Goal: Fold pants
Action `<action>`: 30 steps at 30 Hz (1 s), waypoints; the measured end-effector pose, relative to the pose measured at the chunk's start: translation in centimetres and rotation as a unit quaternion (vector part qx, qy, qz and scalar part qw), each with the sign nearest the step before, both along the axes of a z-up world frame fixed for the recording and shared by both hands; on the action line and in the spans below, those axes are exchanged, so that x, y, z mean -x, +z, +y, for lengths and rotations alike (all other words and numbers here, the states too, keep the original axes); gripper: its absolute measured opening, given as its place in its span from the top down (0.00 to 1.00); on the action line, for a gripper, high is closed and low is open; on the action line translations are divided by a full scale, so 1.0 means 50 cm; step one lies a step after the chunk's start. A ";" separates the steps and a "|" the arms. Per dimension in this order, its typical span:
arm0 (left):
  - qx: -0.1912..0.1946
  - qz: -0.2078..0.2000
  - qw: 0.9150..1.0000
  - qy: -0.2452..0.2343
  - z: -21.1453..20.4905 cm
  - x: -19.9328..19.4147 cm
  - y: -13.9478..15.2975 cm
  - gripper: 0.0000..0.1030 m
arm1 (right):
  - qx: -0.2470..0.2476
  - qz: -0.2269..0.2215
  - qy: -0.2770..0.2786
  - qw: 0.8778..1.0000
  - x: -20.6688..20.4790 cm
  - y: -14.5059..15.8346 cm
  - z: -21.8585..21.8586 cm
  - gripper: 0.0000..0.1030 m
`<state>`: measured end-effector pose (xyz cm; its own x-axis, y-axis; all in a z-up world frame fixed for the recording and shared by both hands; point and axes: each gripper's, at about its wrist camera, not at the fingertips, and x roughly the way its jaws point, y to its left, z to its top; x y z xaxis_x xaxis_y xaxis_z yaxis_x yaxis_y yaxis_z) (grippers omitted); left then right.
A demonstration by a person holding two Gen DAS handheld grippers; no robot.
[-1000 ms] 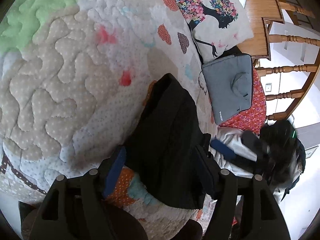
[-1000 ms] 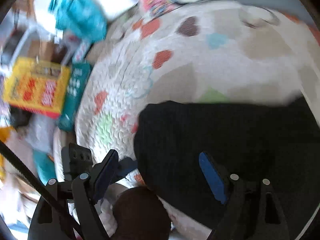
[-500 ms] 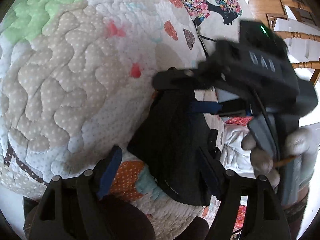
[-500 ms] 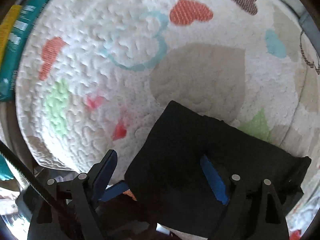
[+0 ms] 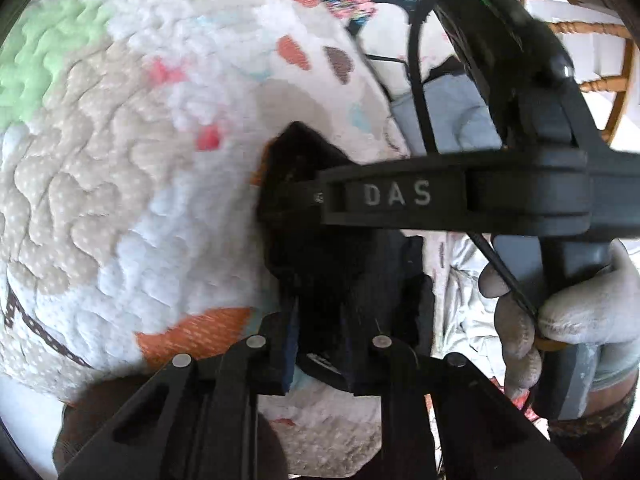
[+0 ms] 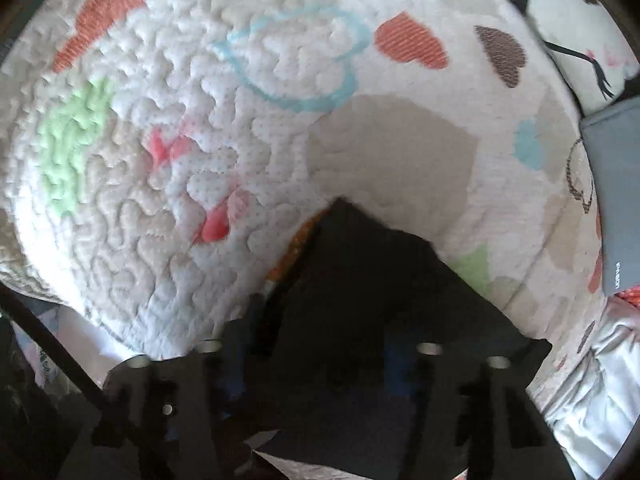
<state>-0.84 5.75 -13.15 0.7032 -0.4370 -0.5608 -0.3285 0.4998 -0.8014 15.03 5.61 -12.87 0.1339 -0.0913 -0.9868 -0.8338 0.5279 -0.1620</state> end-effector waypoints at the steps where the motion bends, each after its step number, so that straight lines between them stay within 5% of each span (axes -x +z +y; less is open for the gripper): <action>1: -0.007 -0.005 1.000 -0.003 -0.011 -0.001 0.012 0.83 | -0.010 -0.002 0.000 1.000 0.001 0.012 -0.015 0.72; 7: -0.036 -0.039 0.998 -0.034 -0.094 -0.023 0.086 0.83 | -0.109 -0.009 -0.031 0.994 -0.007 0.109 -0.148 0.82; 15: -0.068 -0.051 0.991 -0.101 -0.258 -0.091 0.147 0.83 | -0.251 -0.012 -0.103 0.962 -0.021 0.224 -0.343 0.84; 30: -0.134 -0.028 0.968 -0.208 -0.481 -0.210 0.111 0.83 | -0.398 0.022 -0.275 0.875 -0.115 0.159 -0.724 0.86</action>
